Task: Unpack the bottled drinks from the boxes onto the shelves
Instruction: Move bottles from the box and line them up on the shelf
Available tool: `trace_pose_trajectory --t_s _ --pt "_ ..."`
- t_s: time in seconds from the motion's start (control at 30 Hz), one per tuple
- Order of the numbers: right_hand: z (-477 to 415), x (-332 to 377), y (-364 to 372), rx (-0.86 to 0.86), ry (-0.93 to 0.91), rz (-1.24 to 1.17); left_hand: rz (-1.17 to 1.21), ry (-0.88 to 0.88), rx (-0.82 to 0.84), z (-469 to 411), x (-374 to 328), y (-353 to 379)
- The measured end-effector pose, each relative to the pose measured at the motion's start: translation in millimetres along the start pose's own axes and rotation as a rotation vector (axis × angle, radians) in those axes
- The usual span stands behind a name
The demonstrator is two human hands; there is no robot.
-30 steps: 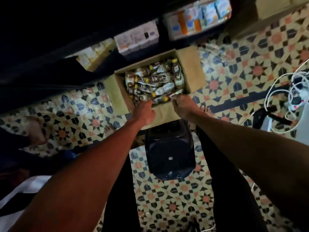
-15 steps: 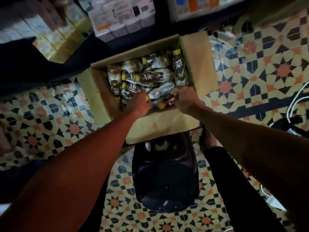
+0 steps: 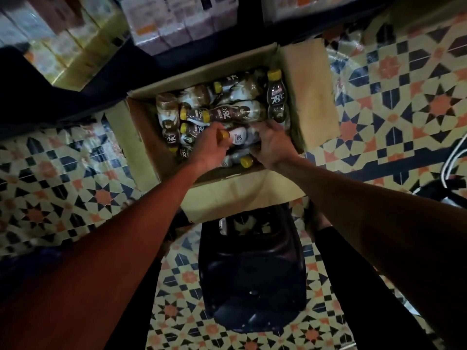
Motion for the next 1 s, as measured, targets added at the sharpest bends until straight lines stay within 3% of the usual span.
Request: trace_pose_trajectory --t_s 0.1,0.33,0.4,0.5,0.63,0.8,1.0 --pt "-4 10 -2 0.0 -0.029 0.078 0.11 0.046 0.05 8 0 -23" --pt "-16 13 -7 -0.057 -0.153 -0.177 0.249 0.111 0.175 13 -18 -72" --pt "-15 11 -13 0.015 -0.142 -0.2 0.306 0.084 0.209 9 -24 -73" --pt "-14 1 -25 0.03 -0.074 -0.301 0.625 -0.102 0.229 5 -29 -62" --pt "-9 -14 -32 -0.057 0.072 -0.533 0.823 -0.38 0.178 -11 -25 -31" --pt "-7 -24 -32 -0.009 0.122 -0.58 1.147 -0.471 0.02 -41 -54 -11" --pt "5 -23 -23 0.001 0.165 -0.601 1.178 -0.406 -0.087 -50 -52 -4"
Point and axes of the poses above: each hand's wrist, its own z-axis away from the middle knuckle, its own y-axis out of the palm, x = y × z, the point moved 1 cm from there along -z, towards the middle knuckle, and after that the axes turned 10 degrees about x, right-handed, at the moved point
